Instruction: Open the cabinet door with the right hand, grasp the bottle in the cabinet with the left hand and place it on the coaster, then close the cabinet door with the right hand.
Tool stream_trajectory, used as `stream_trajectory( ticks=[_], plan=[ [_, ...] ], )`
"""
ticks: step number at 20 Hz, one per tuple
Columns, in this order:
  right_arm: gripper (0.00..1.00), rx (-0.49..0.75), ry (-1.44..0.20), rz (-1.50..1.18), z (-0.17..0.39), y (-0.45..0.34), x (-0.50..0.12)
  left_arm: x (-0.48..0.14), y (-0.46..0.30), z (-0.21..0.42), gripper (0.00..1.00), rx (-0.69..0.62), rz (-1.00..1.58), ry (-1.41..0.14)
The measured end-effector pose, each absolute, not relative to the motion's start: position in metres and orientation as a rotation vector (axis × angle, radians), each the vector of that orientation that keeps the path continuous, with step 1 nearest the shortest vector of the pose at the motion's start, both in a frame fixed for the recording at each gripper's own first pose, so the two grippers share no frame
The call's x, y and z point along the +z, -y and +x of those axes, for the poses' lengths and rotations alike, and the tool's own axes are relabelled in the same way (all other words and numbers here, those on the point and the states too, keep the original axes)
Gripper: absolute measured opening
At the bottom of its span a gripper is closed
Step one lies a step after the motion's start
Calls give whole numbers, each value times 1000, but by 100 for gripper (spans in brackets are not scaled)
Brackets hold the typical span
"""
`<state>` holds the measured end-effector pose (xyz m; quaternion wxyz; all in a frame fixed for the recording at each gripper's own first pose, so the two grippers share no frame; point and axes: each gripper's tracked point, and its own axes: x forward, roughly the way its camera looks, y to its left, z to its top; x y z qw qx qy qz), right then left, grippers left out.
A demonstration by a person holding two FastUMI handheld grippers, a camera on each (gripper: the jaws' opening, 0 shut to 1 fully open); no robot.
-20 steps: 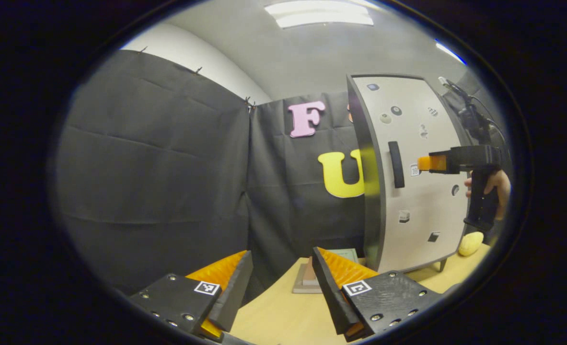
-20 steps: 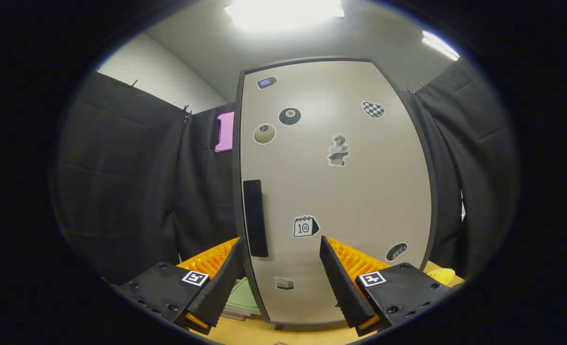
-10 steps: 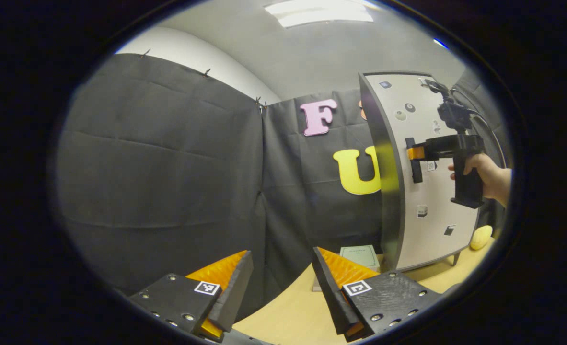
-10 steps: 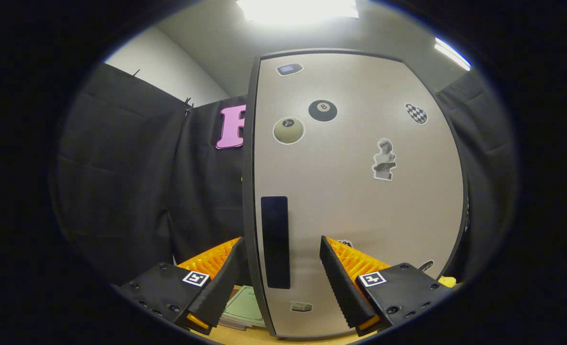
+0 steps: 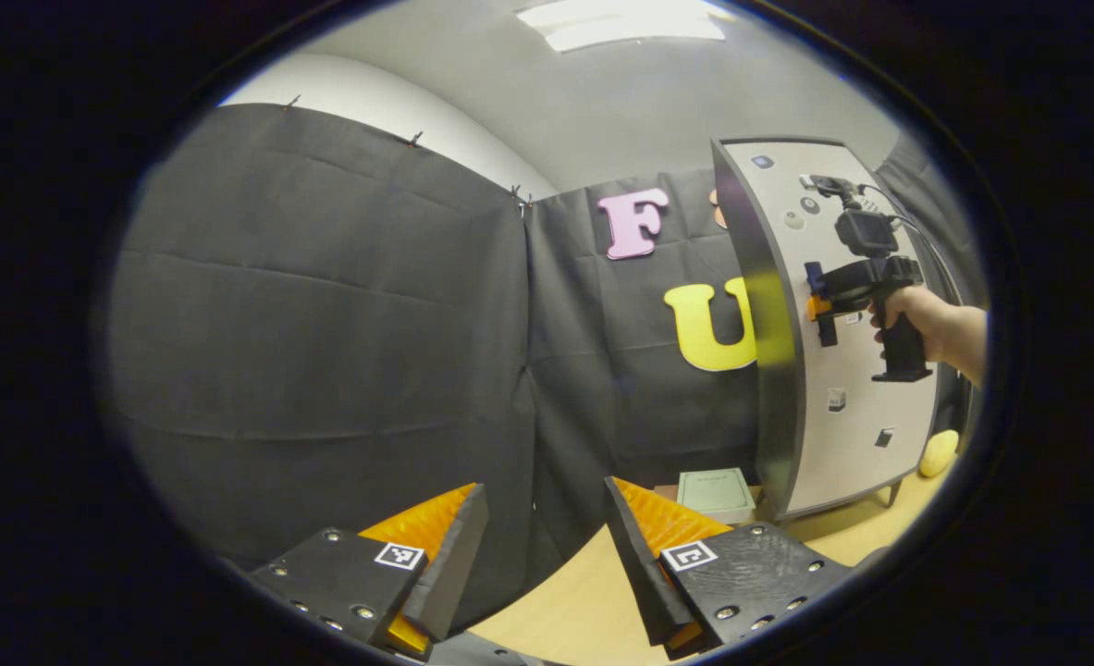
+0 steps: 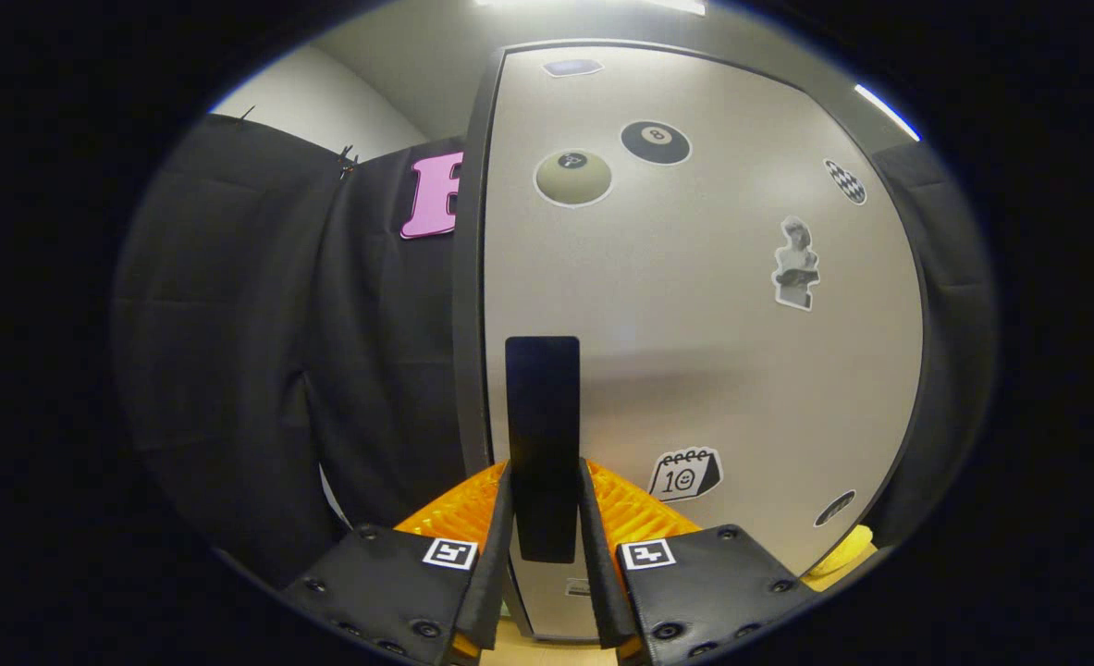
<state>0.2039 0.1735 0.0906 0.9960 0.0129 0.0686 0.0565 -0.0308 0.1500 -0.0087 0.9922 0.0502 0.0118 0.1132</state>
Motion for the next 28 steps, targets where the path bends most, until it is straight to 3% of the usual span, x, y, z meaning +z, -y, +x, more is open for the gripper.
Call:
stream_trajectory(
  ticks=[2, 6, 7, 9, 14, 16, 18, 21, 24, 25, 26, 27, 28],
  plan=[
    [43, 96, -146, 17, 207, -170, 91, -11, -152, -32, 75, 226, 97, -24],
    [18, 125, -183, -15, 200, -172, 88, -14, -151, -30, 75, 210, 92, -23],
    [18, 143, -198, -20, 202, -172, 87, -14, -149, -27, 80, 205, 94, -21],
    [18, 176, -215, -7, 198, -172, 87, -13, -143, -19, 75, 187, 91, -14],
    [18, 269, -232, 4, 189, -169, 87, -6, -120, 6, 75, 116, 72, 13],
    [18, 305, -245, 26, 186, -168, 87, -8, -108, 16, 80, 76, 69, 17],
    [14, 329, -252, 27, 187, -167, 87, -11, -90, 28, 79, 32, 58, 18],
    [18, 360, -253, 38, 181, -164, 87, -12, -64, 35, 78, -22, 56, 28],
    [14, 389, -266, 64, 177, -160, 87, -23, -41, 46, 76, -81, 50, 13],
    [18, 396, -266, 72, 177, -159, 87, -24, -34, 48, 76, -98, 47, 9],
    [14, 404, -266, 74, 175, -158, 87, -24, -28, 50, 80, -114, 44, 12],
    [14, 411, -264, 74, 175, -156, 88, -26, -21, 53, 75, -126, 43, 13],
    [18, 417, -263, 76, 175, -155, 88, -28, -16, 55, 78, -138, 44, 10]
  ],
)
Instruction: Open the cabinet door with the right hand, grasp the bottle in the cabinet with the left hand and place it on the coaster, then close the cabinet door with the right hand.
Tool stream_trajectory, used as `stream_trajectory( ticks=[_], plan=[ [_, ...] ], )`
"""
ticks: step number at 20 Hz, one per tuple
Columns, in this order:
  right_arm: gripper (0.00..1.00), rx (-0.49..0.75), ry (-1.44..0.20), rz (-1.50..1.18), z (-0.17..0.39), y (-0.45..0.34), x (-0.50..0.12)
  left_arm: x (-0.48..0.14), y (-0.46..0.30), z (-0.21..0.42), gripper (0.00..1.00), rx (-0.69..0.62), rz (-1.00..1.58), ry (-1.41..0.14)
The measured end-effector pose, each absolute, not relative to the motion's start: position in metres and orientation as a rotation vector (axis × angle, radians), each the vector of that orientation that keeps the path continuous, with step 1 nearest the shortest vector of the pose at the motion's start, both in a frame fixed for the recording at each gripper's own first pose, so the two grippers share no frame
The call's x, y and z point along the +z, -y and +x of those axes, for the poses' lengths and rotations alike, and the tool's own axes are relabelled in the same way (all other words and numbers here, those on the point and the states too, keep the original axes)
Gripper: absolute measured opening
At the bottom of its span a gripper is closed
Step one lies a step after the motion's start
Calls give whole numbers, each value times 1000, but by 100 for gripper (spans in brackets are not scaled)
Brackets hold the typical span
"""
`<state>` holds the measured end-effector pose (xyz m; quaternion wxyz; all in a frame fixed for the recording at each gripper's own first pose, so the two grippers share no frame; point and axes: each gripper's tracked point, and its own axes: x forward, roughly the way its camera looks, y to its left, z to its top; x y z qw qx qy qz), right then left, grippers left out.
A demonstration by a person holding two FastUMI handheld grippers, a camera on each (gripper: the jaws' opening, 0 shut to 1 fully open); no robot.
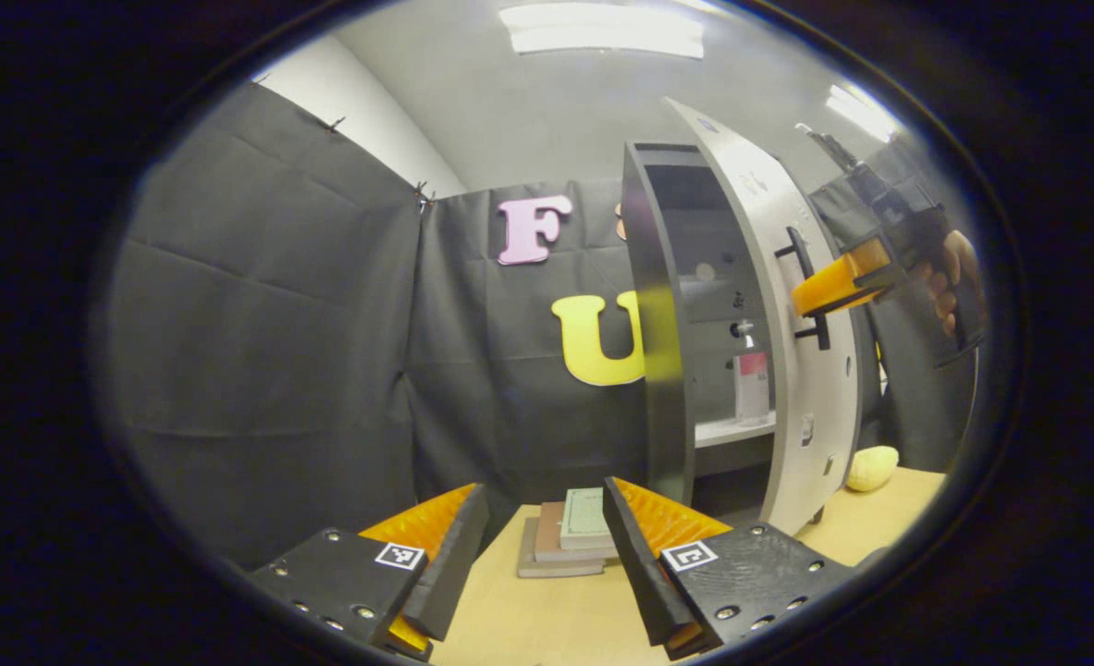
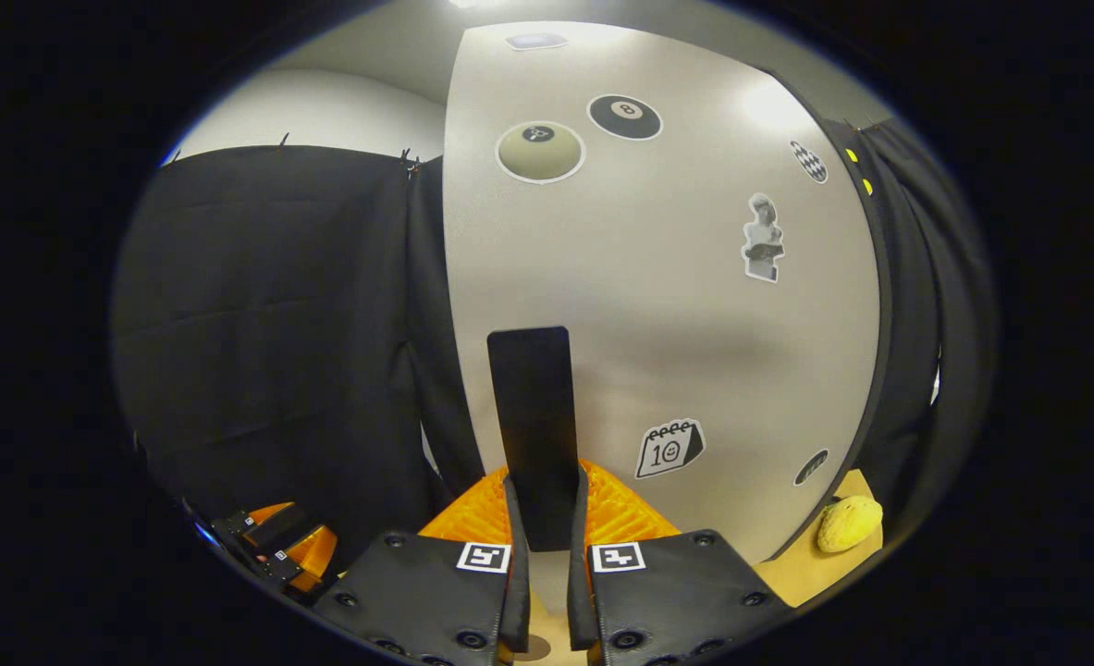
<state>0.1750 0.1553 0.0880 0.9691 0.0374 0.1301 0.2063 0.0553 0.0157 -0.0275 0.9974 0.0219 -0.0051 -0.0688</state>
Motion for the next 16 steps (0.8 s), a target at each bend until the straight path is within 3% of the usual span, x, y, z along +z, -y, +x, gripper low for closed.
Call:
stream_trajectory(
  ticks=[1, 2, 8, 10, 16],
  plan=[
    [14, 422, -264, 73, 172, -153, 87, -28, -9, 58, 78, -148, 44, 8],
    [18, 428, -269, 68, 169, -150, 88, -28, -1, 60, 78, -156, 42, 5],
    [14, 509, -285, 72, 166, -138, 88, -20, 60, 60, 78, -199, 31, 16],
    [18, 537, -287, 81, 166, -134, 89, -24, 89, 56, 76, -218, 14, -3],
    [14, 606, -277, 114, 170, -123, 88, -26, 166, 44, 78, -277, 5, -29]
  ],
)
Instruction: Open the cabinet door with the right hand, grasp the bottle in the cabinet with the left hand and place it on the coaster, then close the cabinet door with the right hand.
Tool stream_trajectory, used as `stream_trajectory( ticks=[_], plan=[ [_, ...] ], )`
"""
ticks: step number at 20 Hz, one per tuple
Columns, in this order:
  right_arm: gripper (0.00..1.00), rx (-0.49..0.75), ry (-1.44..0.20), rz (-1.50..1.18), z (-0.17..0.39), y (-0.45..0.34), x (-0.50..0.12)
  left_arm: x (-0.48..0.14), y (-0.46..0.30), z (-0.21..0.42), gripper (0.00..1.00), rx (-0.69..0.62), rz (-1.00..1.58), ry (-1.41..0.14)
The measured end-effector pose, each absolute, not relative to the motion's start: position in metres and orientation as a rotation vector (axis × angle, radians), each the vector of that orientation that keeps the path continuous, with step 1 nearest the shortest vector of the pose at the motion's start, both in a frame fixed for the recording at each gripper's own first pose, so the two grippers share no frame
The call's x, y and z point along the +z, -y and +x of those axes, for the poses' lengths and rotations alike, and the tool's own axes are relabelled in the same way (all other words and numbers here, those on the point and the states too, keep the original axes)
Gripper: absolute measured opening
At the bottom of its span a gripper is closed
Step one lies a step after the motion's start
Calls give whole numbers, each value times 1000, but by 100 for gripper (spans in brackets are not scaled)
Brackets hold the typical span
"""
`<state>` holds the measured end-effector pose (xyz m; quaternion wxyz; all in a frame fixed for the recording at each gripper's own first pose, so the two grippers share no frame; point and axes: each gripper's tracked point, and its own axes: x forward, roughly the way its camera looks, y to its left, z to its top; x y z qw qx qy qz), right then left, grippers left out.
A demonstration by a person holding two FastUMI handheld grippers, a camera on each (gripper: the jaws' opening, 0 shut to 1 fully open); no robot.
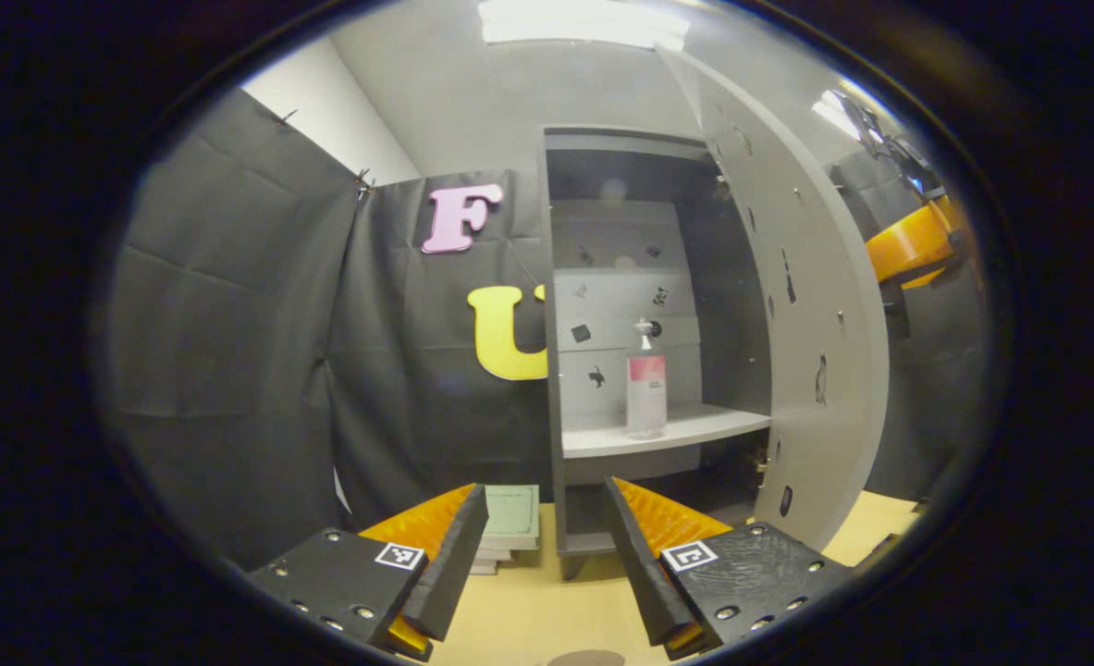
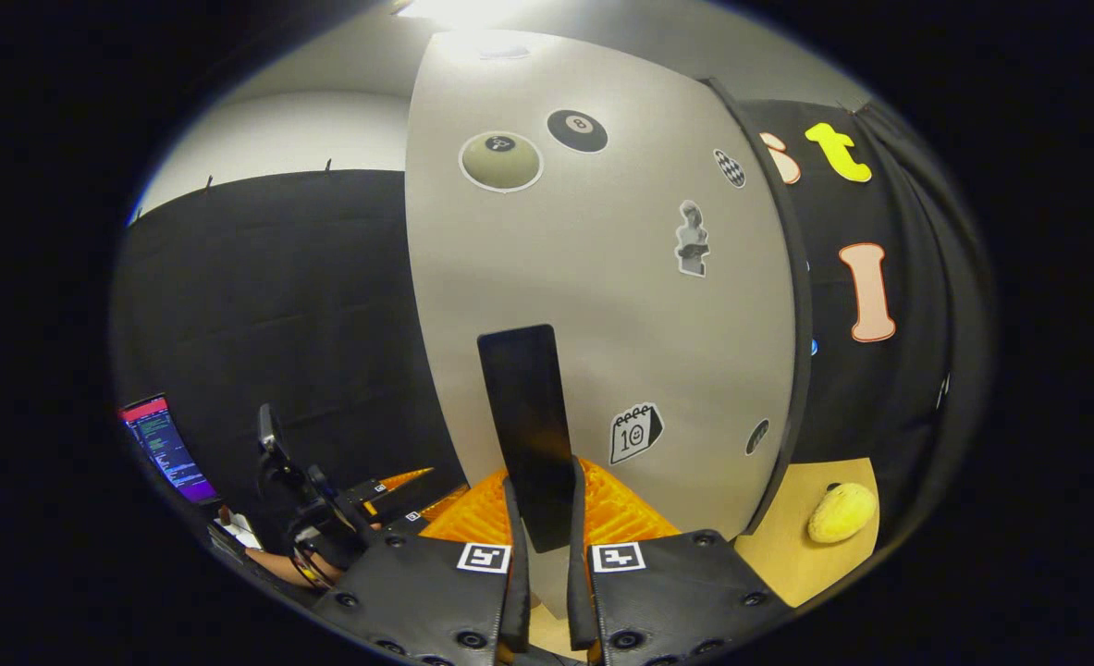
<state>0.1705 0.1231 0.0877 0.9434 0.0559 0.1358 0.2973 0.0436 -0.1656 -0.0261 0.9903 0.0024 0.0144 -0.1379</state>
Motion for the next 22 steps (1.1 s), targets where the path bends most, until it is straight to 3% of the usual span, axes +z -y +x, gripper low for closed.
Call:
stream_trajectory(
  ticks=[1, 4, 7, 8, 10, 17, 18, 22],
  plan=[
    [18, 609, -278, 115, 169, -121, 88, -25, 177, 42, 75, -284, 2, -29],
    [14, 615, -279, 135, 171, -116, 87, -23, 205, 39, 78, -302, -9, -35],
    [18, 603, -265, 135, 173, -113, 88, -27, 229, 39, 75, -314, -18, -46],
    [14, 596, -264, 136, 173, -113, 88, -28, 237, 39, 78, -318, -20, -49],
    [18, 584, -262, 138, 174, -113, 88, -28, 253, 40, 75, -327, -22, -50],
    [17, 497, -239, 105, 173, -85, 91, -33, 299, 40, 75, -342, -33, -63],
    [13, 479, -237, 101, 172, -79, 91, -33, 305, 39, 75, -345, -33, -64],
    [17, 458, -224, 159, 178, -71, 90, -30, 320, 38, 75, -349, -22, -59]
  ],
)
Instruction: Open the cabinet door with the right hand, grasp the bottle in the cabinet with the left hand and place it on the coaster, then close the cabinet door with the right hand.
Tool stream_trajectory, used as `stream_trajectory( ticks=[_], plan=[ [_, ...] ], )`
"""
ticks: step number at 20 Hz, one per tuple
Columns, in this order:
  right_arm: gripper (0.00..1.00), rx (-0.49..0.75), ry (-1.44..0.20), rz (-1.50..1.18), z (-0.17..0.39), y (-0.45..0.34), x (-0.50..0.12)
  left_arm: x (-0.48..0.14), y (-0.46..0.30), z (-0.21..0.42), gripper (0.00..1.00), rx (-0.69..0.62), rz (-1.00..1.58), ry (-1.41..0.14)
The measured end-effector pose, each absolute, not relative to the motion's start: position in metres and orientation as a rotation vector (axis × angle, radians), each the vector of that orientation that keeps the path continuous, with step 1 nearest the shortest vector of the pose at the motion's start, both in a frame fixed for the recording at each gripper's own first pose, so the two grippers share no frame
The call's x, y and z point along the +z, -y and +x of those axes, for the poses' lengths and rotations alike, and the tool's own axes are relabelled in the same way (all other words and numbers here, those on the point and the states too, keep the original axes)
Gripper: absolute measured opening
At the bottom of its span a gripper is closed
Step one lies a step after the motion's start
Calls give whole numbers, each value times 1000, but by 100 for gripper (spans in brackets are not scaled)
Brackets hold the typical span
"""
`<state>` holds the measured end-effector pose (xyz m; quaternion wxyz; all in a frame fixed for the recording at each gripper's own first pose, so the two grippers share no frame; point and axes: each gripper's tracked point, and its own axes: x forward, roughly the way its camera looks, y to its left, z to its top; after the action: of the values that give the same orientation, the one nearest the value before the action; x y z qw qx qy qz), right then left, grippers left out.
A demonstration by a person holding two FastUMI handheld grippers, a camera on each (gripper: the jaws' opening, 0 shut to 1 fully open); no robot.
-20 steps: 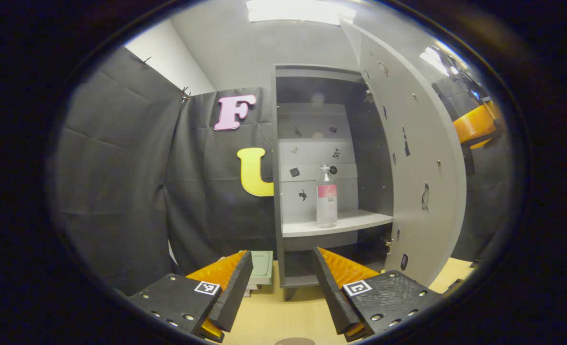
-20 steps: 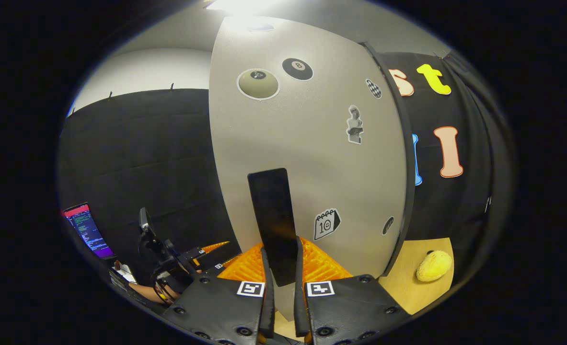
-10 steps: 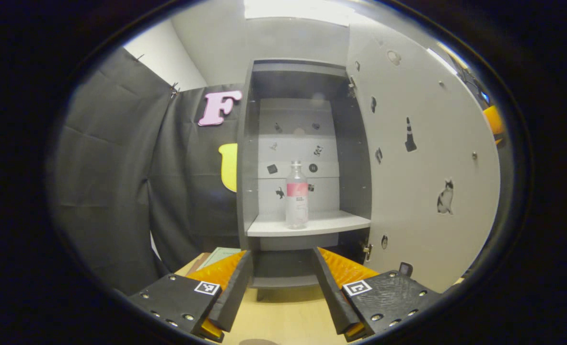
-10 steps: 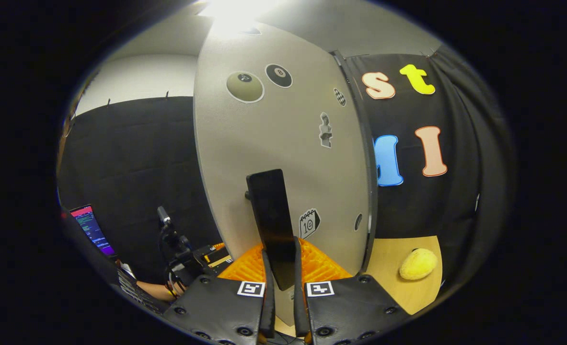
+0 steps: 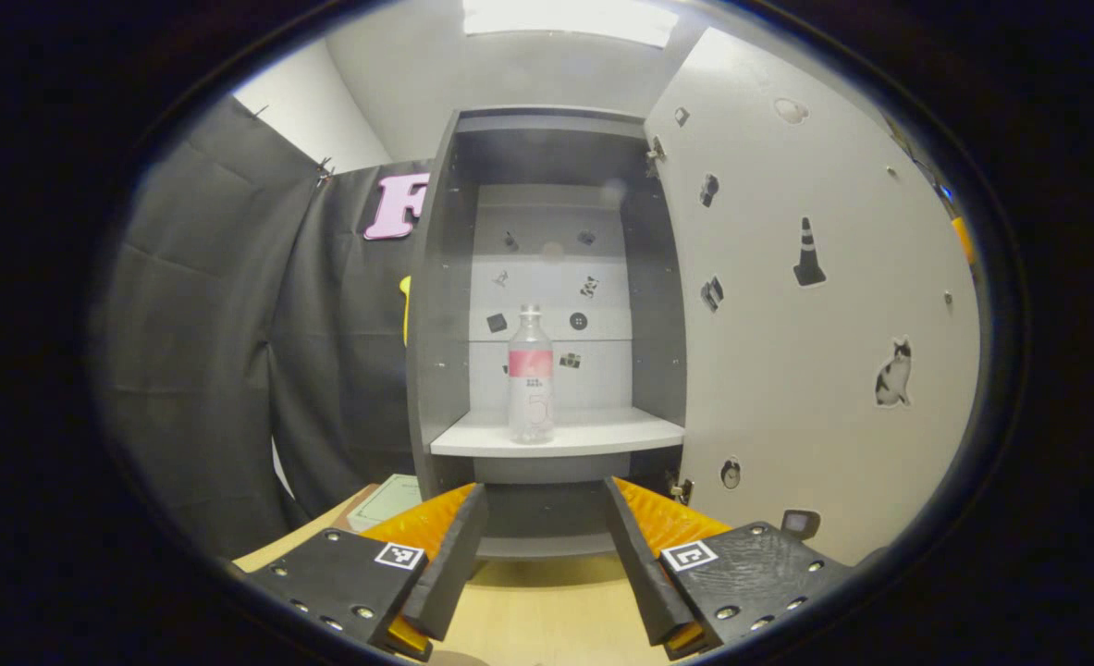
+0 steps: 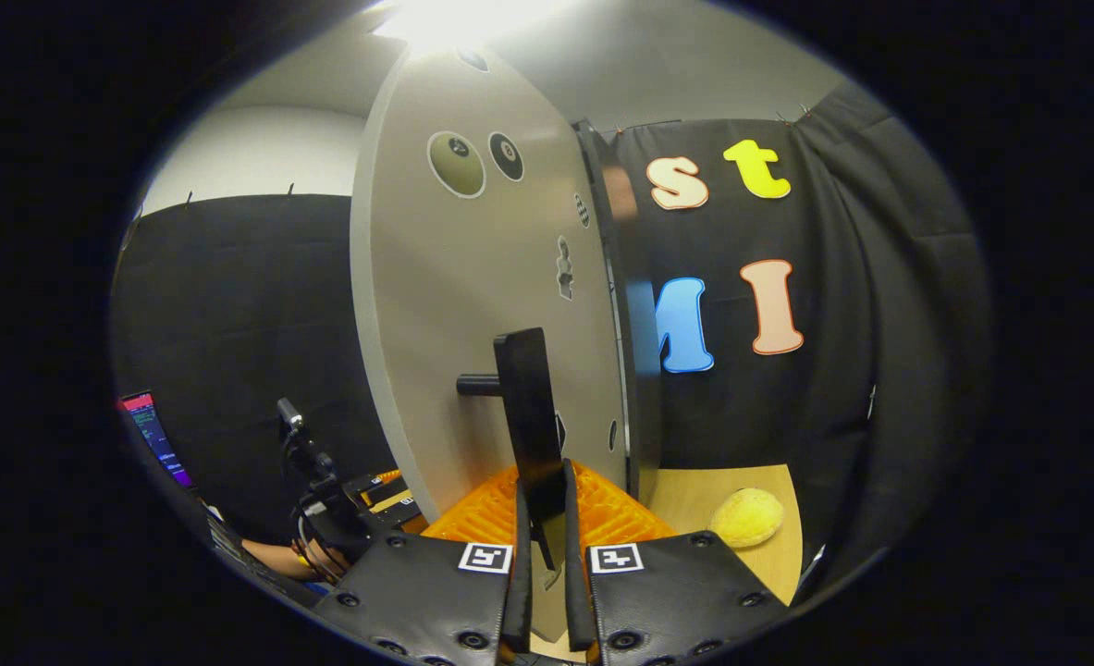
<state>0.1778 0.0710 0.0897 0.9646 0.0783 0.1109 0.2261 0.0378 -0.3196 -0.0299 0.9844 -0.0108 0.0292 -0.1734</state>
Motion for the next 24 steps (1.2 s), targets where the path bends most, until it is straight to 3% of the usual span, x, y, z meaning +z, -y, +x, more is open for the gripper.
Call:
stream_trajectory(
  ticks=[11, 14, 18, 19, 22, 24],
  plan=[
    [20, 534, -148, 190, 154, -62, 91, -12, 348, 43, 75, -306, 0, -34],
    [16, 443, -109, 165, 146, -22, 93, 1, 362, 43, 78, -303, 13, -14],
    [20, 304, -90, 187, 148, 30, 85, 15, 368, 45, 75, -297, 14, 0],
    [25, 272, -86, 195, 154, 40, 82, 18, 368, 48, 78, -295, 18, 4],
    [99, 125, -91, 176, 178, 73, 63, 25, 369, 56, 75, -295, 39, 10],
    [98, 20, -94, 139, 187, 92, 48, 33, 367, 62, 75, -295, 43, 26]
  ],
)
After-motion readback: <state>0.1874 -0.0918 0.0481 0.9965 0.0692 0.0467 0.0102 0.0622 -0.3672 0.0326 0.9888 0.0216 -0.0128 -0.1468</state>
